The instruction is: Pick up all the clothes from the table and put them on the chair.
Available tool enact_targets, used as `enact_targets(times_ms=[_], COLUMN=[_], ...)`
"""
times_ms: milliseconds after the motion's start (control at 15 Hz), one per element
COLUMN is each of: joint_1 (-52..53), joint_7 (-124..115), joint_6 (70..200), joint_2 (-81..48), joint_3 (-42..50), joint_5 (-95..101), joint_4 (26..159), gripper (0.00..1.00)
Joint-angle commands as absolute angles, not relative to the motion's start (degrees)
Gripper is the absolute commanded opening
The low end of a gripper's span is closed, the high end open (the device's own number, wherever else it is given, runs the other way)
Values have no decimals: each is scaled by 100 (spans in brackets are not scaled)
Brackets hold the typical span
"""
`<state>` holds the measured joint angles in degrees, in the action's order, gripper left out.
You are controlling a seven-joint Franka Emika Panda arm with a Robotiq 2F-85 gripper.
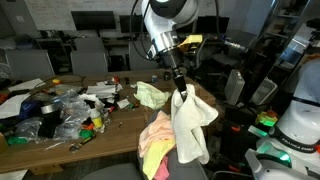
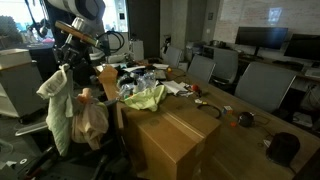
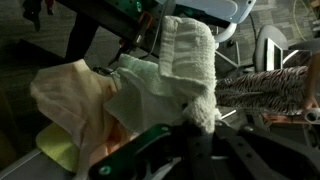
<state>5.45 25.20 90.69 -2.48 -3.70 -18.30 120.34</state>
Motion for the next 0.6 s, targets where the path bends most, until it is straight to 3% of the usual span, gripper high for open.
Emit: enact_targets(times_ms=[0,533], joint_1=[627,927], joint_7=[2039,946], joint_6=[9186,9189], joint_2=[-359,-683], joint_3=[-545,-895], joint_5=[-1549,-820], joint_4=[11842,11498], gripper=[2,2])
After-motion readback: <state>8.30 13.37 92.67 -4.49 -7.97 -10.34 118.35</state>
